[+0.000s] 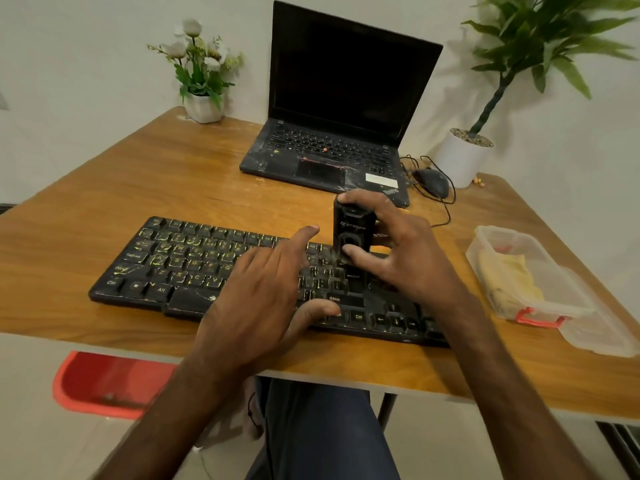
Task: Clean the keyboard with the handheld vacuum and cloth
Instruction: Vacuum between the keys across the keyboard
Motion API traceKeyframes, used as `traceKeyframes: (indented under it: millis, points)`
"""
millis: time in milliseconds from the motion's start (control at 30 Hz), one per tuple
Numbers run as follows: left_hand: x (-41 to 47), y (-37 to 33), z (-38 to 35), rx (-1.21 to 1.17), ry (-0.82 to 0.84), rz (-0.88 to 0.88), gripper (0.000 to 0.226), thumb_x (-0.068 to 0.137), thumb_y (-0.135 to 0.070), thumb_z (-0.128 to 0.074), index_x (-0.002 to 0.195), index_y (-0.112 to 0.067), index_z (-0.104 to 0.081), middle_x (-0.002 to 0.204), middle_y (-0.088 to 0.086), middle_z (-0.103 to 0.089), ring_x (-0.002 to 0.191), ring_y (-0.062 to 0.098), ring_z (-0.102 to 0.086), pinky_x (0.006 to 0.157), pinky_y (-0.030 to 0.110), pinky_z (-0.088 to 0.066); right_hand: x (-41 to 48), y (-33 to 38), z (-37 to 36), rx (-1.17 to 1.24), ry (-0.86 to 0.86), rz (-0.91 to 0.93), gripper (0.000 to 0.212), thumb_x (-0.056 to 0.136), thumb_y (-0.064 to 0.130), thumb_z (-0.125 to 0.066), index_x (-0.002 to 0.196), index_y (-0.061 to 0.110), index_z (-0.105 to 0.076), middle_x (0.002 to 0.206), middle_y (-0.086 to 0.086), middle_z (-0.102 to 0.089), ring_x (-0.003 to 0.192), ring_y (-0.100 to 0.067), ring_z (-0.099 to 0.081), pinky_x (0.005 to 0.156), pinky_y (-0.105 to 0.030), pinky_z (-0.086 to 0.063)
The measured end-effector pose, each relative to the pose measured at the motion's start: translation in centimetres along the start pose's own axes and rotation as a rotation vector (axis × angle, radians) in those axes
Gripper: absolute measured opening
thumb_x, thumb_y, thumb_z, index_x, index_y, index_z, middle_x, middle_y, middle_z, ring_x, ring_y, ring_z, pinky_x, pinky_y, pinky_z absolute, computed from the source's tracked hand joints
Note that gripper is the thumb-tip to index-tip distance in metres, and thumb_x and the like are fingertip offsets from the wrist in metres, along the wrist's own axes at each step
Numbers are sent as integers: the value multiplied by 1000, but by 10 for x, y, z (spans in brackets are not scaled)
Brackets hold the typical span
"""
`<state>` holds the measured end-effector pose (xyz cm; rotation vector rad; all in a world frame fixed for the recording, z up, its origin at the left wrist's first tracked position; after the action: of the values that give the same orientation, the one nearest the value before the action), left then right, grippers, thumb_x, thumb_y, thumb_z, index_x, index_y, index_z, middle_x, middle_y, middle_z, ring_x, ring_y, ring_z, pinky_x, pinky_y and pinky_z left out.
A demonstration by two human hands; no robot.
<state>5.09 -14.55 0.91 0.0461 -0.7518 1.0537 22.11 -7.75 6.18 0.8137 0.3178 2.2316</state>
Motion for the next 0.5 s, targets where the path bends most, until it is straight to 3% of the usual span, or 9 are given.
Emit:
traceKeyframes:
  millis: [167,367,500]
  points:
    - [0,0,1,-15,-10,-10,83,97,-74,-17,150,-11,-22,113,7,-63,99,17,-60,98,38,-40,-23,26,-3,199,117,99,62,83,10,-79,135,24,-49,129,5,-59,112,-12,-63,81,-26,-59]
    - [0,1,4,-118,-28,-10,85,94,-77,-19,150,-14,-19,112,-2,-54,90,0,-42,94,28,-33,-8,1,2,-27,19,-1,69,84,17,-78,141,32,-43,129,-2,-61,109,-15,-65,76,-35,-62]
    - [-1,-1,5,-116,-35,-6,85,95,-76,-20,150,-12,-19,113,2,-57,95,5,-48,97,25,-30,-10,17,-4,136,114,54,64,83,13,-79,137,27,-48,132,5,-59,111,-11,-64,80,-29,-61]
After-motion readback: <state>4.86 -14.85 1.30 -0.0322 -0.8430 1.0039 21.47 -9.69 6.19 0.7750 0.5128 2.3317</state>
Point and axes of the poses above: each hand's wrist, its own x-axis towards the middle knuckle, its own z-axis out of the back of the hand, y = z × x, the point moved 5 cm from there along x, towards the middle knuckle
